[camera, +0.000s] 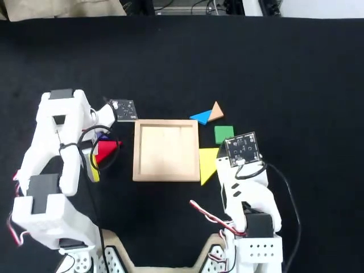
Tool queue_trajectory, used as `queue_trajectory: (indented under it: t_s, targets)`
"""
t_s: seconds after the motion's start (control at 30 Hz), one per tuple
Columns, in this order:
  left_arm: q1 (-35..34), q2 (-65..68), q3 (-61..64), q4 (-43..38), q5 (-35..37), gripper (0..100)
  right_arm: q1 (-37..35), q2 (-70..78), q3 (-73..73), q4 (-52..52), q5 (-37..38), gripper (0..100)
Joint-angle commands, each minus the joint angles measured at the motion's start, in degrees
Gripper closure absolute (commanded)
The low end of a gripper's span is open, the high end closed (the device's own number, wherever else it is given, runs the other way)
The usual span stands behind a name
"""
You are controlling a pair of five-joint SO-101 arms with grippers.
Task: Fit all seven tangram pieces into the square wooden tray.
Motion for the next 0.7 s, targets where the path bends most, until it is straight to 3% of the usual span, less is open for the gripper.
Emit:
queue_trajectory:
  t_s: [0.0, 0.43, 0.67]
  targets:
    - [0.57, 1.76, -4.7, -0.53, -7.74, 63, -0.97, -3.47, -0.31, 0.18, 0.7, 96.6]
    - [1.19, 6.15, -12.35, -0.62, -7.91, 62, -0.97, -3.47, -0.31, 0.18, 0.7, 96.6]
    - [1.1, 8.97, -11.91, -2.46, -11.78, 63, -1.05, -3.47, -0.31, 0.44, 3.6, 96.6]
